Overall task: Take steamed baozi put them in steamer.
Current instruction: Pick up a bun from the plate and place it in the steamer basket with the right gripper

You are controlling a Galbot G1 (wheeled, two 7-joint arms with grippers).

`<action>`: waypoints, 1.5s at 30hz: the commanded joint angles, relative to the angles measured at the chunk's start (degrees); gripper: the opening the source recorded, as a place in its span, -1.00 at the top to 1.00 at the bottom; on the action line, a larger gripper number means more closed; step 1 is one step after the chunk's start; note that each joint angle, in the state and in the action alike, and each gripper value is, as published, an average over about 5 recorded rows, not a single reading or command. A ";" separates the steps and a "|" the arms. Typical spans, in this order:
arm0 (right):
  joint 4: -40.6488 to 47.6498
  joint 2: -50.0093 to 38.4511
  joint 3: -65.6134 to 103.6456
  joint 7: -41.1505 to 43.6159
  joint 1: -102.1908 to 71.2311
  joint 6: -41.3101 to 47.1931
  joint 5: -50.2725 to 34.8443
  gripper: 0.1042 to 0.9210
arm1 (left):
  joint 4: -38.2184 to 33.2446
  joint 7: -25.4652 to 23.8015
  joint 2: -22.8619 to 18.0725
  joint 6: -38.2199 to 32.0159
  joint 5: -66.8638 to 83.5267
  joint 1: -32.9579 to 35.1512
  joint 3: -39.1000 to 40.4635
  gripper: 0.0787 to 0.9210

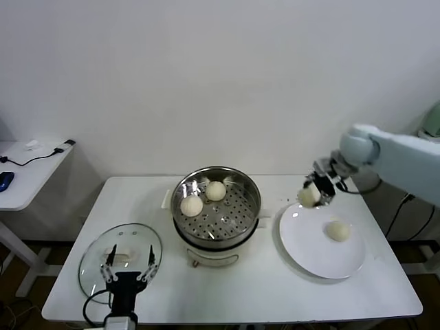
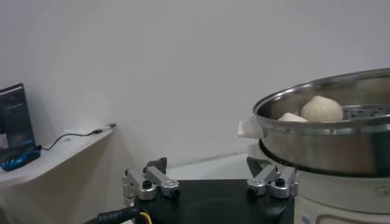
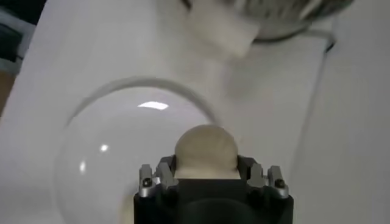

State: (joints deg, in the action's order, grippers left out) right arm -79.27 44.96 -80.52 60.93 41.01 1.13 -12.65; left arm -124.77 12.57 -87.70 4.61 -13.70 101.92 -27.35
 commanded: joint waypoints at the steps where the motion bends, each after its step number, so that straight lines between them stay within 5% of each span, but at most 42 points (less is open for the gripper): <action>1: -5.20 13.89 0.46 1.58 11.32 -10.17 -0.54 -0.34 | -0.30 -0.06 0.09 0.15 0.00 -0.06 -0.13 -0.77; 16: -3.33 26.82 -2.91 -3.64 -3.03 -22.25 11.94 -0.36 | 0.22 0.03 -0.31 0.37 0.38 -0.41 -1.00 -0.77; 33: 4.19 32.12 -3.58 -4.11 -9.80 -23.85 13.26 -0.43 | 0.78 0.07 -0.11 0.47 0.57 -0.67 -1.38 -0.77; 45: 5.26 30.70 -3.36 -4.38 -6.25 -27.86 7.64 -0.76 | 0.39 -0.04 -0.27 0.65 0.27 -0.52 -0.95 -0.77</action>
State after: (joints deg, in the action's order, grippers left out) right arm -75.30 75.31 -83.86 56.62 33.83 -24.42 -2.66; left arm -124.17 12.60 -87.88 5.18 -13.23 101.29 -28.43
